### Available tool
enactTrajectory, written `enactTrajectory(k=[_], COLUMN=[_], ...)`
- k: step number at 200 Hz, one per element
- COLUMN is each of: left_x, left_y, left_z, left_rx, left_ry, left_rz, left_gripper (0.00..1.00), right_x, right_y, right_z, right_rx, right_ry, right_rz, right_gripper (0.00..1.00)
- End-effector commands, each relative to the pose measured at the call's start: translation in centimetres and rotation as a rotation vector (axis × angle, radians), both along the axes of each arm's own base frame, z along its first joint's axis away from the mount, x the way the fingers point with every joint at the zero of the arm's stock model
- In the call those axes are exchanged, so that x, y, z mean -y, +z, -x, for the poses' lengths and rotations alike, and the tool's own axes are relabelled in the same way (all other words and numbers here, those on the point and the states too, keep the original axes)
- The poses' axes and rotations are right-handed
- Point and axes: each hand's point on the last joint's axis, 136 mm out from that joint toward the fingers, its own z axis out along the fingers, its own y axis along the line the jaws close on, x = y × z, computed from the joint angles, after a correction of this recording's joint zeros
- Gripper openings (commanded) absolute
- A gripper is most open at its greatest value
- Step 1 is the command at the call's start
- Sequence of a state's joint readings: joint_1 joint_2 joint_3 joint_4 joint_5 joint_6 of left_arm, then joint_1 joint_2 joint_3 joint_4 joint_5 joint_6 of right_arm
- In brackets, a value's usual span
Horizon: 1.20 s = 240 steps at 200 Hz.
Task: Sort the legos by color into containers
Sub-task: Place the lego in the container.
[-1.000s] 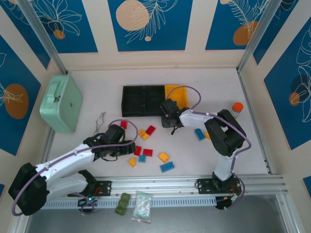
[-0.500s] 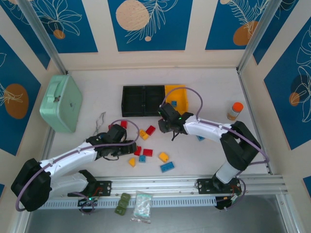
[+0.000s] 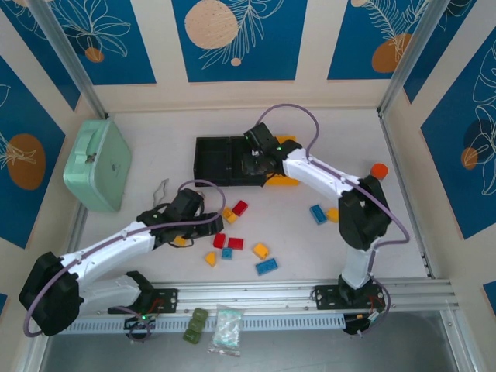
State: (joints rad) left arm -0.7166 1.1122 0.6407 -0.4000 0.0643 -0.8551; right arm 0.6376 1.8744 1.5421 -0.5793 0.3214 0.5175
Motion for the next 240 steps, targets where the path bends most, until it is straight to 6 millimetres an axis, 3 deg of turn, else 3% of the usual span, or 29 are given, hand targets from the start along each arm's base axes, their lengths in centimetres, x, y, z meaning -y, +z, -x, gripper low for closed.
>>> enactTrajectory(k=[1, 49, 74, 86, 126, 180, 240], left_x=[0.4, 0.7, 0.5, 0.4, -0.3, -3.0, -6.4], left_y=[2.2, 3.1, 2.7, 2.6, 2.5, 1.5, 0.7], left_z=[-0.9, -1.5, -1.3, -1.2, -0.9, 0.5, 1.9], left_rx=[0.077, 0.101, 0.091, 0.088, 0.084, 0.04, 0.007], left_ry=[-0.011, -0.017, -0.013, -0.011, 0.009, 0.07, 0.164], left_rz=[0.006, 0.01, 0.005, 0.004, -0.011, -0.096, -0.194], left_gripper=[0.68, 0.68, 0.68, 0.68, 0.68, 0.69, 0.69], right_x=[-0.2, -0.8, -0.9, -0.9, -1.1, -0.2, 2.6], right_y=[-1.8, -3.8, -4.3, -4.2, -2.2, 1.5, 1.7], right_z=[0.0, -2.3, -2.8, -2.8, -2.6, 0.8, 6.9], right_rx=[-0.112, -0.173, -0.189, -0.19, -0.151, -0.072, -0.099], right_ry=[-0.02, -0.056, -0.066, -0.069, -0.064, -0.038, -0.035], right_rz=[0.009, 0.028, 0.04, 0.04, 0.024, -0.049, -0.106], right_gripper=[0.3, 0.32, 0.42, 0.47, 0.51, 0.5, 0.51])
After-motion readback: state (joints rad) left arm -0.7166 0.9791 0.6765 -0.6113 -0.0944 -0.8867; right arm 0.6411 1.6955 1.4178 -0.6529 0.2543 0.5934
